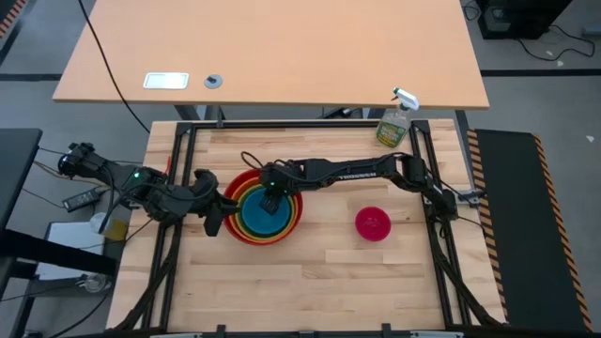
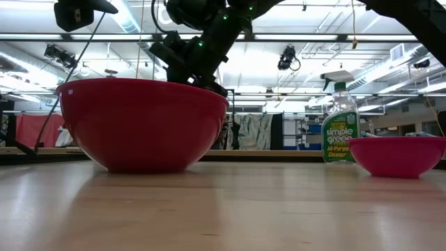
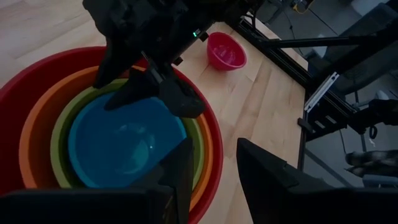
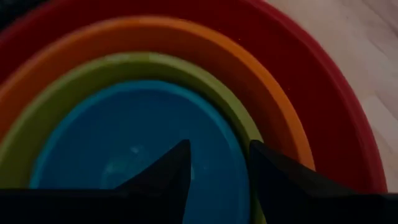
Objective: Nest bowls inside each other
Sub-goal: Stack the pink bowl on top of the blue bowl
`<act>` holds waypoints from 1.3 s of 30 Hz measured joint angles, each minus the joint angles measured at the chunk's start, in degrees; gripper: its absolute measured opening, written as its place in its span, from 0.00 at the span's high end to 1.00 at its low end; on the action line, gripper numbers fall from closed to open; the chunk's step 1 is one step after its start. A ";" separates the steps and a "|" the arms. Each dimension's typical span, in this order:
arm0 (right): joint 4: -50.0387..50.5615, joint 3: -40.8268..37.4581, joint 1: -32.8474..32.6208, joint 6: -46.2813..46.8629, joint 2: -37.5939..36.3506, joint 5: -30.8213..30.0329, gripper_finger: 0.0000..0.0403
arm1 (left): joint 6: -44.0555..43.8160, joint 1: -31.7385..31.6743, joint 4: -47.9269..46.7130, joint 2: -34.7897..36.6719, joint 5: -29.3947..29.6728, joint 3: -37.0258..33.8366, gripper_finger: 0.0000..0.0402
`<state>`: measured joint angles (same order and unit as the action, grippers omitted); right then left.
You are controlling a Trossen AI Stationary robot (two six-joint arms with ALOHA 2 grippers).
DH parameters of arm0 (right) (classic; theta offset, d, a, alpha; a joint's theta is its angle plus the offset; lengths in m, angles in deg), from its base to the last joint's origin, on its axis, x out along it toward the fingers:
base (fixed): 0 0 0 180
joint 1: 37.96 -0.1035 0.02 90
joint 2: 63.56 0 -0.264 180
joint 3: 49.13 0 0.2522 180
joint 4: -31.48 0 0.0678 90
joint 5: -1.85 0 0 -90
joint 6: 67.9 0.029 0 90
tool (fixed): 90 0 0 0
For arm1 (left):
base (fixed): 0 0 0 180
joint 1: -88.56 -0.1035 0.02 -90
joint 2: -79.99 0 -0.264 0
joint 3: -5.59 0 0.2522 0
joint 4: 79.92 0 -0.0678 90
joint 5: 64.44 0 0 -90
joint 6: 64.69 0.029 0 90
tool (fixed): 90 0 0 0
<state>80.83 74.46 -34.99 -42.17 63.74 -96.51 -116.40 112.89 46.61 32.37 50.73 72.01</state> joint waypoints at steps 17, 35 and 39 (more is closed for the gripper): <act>13.03 -0.04 -1.02 -5.12 -11.20 0.41 0.58 | 0.03 0.01 -1.68 0.00 0.00 0.00 0.69; 36.76 -0.64 -5.39 -15.91 -16.91 0.44 0.58 | -0.17 0.00 -2.07 0.00 0.00 0.00 0.69; 42.96 -4.63 -5.93 -19.46 -17.12 2.74 0.58 | 0.02 0.00 -2.09 0.00 0.02 0.00 0.69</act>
<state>123.79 69.82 -40.92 -61.63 46.61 -93.77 -116.38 112.89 44.52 32.37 50.75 72.01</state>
